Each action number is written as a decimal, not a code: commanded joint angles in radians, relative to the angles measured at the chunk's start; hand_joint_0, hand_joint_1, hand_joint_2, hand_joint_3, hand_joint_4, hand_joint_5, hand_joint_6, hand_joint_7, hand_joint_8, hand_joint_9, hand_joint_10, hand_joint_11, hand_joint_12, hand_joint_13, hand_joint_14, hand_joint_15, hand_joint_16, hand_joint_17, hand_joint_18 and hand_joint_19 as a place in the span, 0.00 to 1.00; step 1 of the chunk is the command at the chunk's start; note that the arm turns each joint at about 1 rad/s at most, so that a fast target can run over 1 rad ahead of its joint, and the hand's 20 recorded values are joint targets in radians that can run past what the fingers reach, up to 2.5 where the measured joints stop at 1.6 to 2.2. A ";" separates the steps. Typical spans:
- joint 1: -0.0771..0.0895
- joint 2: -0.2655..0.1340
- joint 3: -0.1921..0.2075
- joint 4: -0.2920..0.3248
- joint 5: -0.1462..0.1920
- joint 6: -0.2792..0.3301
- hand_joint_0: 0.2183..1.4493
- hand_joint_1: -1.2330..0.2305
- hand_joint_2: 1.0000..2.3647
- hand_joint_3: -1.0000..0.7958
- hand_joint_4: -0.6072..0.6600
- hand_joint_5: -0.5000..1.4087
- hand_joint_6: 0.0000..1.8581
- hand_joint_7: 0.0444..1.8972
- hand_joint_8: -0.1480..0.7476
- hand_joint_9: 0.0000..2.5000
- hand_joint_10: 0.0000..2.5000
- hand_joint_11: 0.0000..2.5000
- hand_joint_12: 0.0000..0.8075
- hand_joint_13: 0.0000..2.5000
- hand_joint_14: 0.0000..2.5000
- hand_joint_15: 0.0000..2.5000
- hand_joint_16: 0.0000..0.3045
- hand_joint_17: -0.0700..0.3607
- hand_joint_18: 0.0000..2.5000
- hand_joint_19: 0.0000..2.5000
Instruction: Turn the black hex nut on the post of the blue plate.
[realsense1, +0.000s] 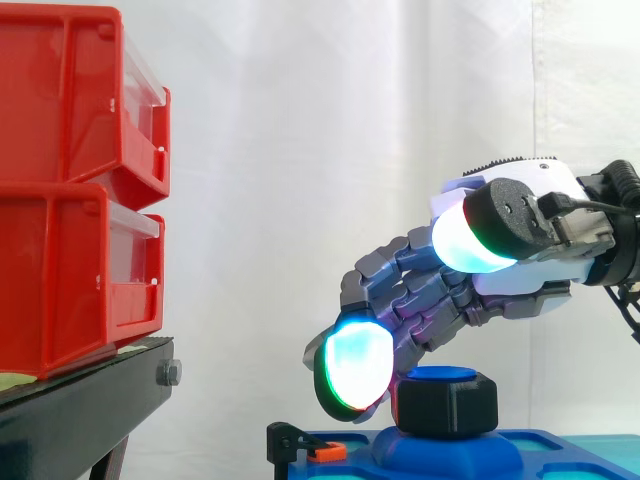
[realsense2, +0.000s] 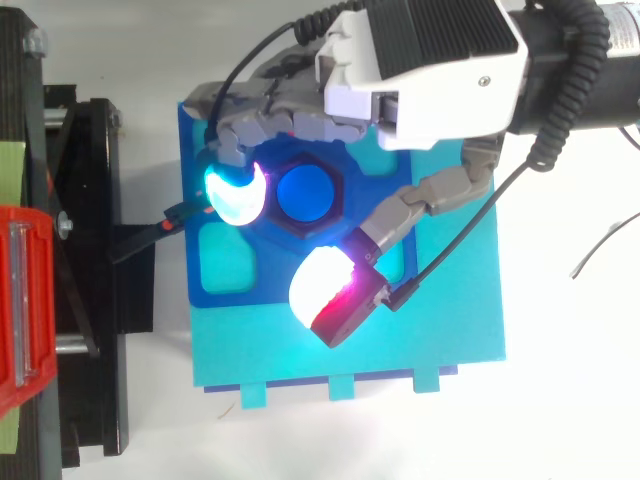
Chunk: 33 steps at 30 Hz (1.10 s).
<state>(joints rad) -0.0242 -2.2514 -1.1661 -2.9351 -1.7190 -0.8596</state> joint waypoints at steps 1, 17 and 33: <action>-0.008 -0.001 0.000 0.005 -0.011 -0.003 0.16 0.56 0.00 0.28 0.85 0.14 0.27 0.54 0.70 0.13 0.00 0.04 0.75 0.20 0.00 0.18 0.25 0.56 0.17 0.15; -0.033 -0.001 -0.001 0.001 -0.042 -0.016 0.16 0.56 0.00 0.28 0.85 0.14 0.27 0.54 0.70 0.13 0.00 0.04 0.75 0.21 0.00 0.19 0.25 0.56 0.19 0.15; -0.060 0.001 -0.014 -0.001 -0.079 -0.016 0.17 0.56 0.00 0.28 0.85 0.13 0.27 0.54 0.71 0.14 0.00 0.05 0.76 0.21 0.00 0.20 0.25 0.56 0.20 0.15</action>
<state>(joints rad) -0.0785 -2.2506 -1.1792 -2.9372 -1.7879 -0.8772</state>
